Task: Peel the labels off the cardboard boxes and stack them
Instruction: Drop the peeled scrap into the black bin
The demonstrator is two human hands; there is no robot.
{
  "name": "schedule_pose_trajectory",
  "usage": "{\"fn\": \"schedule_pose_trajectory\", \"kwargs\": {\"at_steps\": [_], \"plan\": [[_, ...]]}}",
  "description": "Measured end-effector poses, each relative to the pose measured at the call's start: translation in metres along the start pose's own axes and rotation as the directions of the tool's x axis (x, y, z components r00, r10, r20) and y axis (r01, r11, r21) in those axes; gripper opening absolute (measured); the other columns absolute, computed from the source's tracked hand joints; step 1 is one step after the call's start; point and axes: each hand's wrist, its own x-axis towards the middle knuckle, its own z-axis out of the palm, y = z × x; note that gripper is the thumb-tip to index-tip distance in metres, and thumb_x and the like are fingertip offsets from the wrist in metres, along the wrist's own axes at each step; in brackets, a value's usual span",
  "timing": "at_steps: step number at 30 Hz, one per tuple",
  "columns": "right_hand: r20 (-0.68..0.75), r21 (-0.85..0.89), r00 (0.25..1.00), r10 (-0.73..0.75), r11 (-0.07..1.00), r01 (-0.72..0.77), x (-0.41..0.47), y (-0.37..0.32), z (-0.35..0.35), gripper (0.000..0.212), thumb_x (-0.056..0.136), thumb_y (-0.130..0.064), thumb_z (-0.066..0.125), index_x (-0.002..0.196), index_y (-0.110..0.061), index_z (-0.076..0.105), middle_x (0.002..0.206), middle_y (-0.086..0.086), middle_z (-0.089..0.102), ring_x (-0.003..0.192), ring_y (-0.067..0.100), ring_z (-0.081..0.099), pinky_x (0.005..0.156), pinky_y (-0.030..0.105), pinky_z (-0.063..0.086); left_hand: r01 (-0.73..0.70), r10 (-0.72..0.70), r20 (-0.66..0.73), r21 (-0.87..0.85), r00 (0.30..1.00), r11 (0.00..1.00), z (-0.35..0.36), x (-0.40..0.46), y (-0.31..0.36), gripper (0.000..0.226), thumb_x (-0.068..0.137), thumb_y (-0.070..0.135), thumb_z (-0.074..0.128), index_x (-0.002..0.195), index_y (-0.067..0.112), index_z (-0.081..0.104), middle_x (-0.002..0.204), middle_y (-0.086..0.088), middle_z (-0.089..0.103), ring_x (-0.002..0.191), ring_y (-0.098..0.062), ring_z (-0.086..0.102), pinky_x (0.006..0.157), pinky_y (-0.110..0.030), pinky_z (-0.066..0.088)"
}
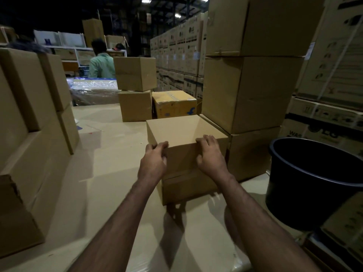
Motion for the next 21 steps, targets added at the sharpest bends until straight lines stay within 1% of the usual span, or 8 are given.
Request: {"fn": "schedule_pose_trajectory", "kwargs": {"at_steps": [5, 11, 15, 17, 18, 19, 21], "plan": [[0.001, 0.004, 1.0, -0.012, 1.0, 0.012, 0.009, 0.009, -0.003, 0.056, 0.087, -0.008, 0.057, 0.14, -0.02, 0.043, 0.15, 0.004, 0.036, 0.147, 0.022, 0.019, 0.119, 0.046, 0.03, -0.024, 0.024, 0.036, -0.016, 0.999, 1.0, 0.006, 0.002, 0.005, 0.05, 0.101, 0.014, 0.052, 0.148, 0.03, 0.045, 0.146, -0.009, 0.039, 0.124, -0.025, 0.055, 0.102, -0.037, 0.053], [0.017, -0.003, 1.0, 0.0, 1.0, 0.0, 0.006, 0.009, -0.003, 0.062, 0.087, -0.008, 0.057, 0.145, -0.021, 0.038, 0.156, 0.004, 0.027, 0.15, 0.023, 0.011, 0.118, 0.049, 0.031, -0.037, 0.036, 0.084, 0.011, 0.996, 0.999, 0.004, 0.002, 0.006, 0.053, 0.102, 0.014, 0.05, 0.152, 0.031, 0.039, 0.15, -0.01, 0.034, 0.13, -0.026, 0.05, 0.105, -0.035, 0.049], [0.065, -0.042, 0.998, 0.007, 0.999, -0.004, 0.006, 0.006, -0.009, 0.063, 0.088, -0.011, 0.059, 0.146, -0.023, 0.036, 0.157, 0.004, 0.026, 0.15, 0.023, 0.012, 0.115, 0.053, 0.034, -0.033, 0.036, 0.172, -0.019, 0.984, 0.999, 0.0, 0.0, 0.006, 0.058, 0.103, 0.021, 0.052, 0.156, 0.029, 0.03, 0.157, -0.011, 0.026, 0.135, -0.027, 0.046, 0.108, -0.037, 0.047], [0.105, -0.053, 0.994, 0.007, 0.999, -0.002, 0.006, 0.005, -0.015, 0.065, 0.09, -0.014, 0.06, 0.148, -0.024, 0.033, 0.159, 0.004, 0.024, 0.15, 0.023, 0.013, 0.116, 0.056, 0.03, -0.039, 0.041, 0.188, -0.015, 0.981, 0.999, -0.006, 0.001, 0.007, 0.062, 0.103, 0.026, 0.052, 0.158, 0.028, 0.023, 0.156, -0.011, 0.03, 0.136, -0.027, 0.045, 0.109, -0.04, 0.046], [0.106, -0.055, 0.994, 0.005, 0.998, 0.001, 0.005, 0.004, -0.017, 0.066, 0.09, -0.016, 0.06, 0.149, -0.024, 0.032, 0.159, 0.005, 0.024, 0.15, 0.024, 0.014, 0.117, 0.056, 0.029, -0.046, 0.047, 0.175, -0.01, 0.983, 0.999, -0.01, 0.001, 0.008, 0.064, 0.103, 0.027, 0.051, 0.159, 0.028, 0.02, 0.155, -0.011, 0.034, 0.135, -0.027, 0.046, 0.108, -0.04, 0.046], [0.077, -0.052, 0.997, -0.004, 0.999, 0.008, 0.003, 0.002, -0.019, 0.067, 0.091, -0.017, 0.061, 0.151, -0.024, 0.031, 0.159, 0.005, 0.026, 0.149, 0.024, 0.018, 0.116, 0.056, 0.029, -0.054, 0.056, 0.154, -0.013, 0.987, 0.998, -0.015, 0.001, 0.008, 0.064, 0.103, 0.027, 0.051, 0.159, 0.028, 0.019, 0.153, -0.011, 0.036, 0.134, -0.027, 0.047, 0.107, -0.04, 0.046], [-0.039, -0.033, 0.998, -0.041, 0.999, 0.04, -0.005, -0.004, -0.018, 0.065, 0.091, -0.018, 0.061, 0.15, -0.022, 0.034, 0.155, 0.006, 0.034, 0.144, 0.024, 0.028, 0.113, 0.054, 0.035, -0.075, 0.08, 0.095, -0.05, 0.992, 0.996, -0.025, -0.002, 0.006, 0.062, 0.103, 0.029, 0.051, 0.158, 0.028, 0.023, 0.152, -0.011, 0.04, 0.133, -0.027, 0.048, 0.106, -0.042, 0.047]]}}
